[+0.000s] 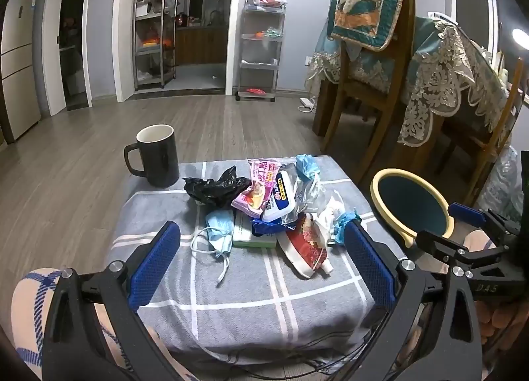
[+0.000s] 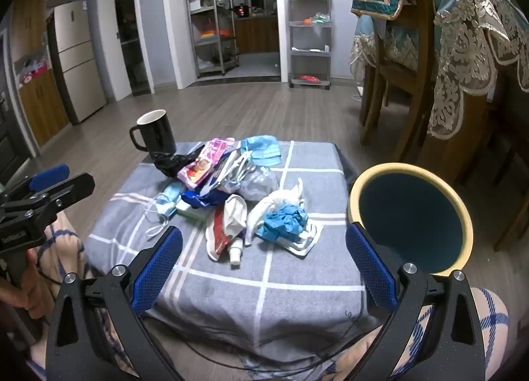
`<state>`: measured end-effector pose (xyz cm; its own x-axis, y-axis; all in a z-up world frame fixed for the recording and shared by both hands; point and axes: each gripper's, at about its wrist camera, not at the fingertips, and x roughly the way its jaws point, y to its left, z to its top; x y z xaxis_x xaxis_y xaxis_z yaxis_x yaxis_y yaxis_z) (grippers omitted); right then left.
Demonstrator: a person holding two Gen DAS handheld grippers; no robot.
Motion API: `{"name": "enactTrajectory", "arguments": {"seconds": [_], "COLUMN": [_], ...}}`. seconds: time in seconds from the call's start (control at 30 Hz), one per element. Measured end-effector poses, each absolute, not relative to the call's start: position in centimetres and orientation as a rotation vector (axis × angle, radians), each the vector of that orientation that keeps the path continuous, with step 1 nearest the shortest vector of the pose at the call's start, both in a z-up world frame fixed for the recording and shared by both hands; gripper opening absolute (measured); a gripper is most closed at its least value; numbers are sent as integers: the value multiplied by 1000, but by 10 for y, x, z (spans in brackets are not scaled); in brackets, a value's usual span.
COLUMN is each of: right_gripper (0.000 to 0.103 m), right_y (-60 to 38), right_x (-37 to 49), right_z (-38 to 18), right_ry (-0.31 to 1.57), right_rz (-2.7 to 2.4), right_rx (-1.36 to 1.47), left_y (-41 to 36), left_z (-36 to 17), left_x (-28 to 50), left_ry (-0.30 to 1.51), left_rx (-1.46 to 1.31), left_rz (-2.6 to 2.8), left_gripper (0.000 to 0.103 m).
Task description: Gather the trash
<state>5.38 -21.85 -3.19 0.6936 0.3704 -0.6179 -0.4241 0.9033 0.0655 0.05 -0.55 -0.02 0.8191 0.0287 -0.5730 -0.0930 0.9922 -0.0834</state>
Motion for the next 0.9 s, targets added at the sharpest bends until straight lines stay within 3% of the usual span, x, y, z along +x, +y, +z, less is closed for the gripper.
{"name": "enactTrajectory", "arguments": {"seconds": [0.9], "right_gripper": [98], "right_y": [-219], "right_x": [54], "right_z": [-33], "right_ry": [671], "right_rz": [442], "right_rx": [-89], "left_y": [-2], "left_z": [-4], "left_x": [3], "left_ry": [624], "left_rx": [-114], "left_rz": [71], "left_gripper": [97]}}
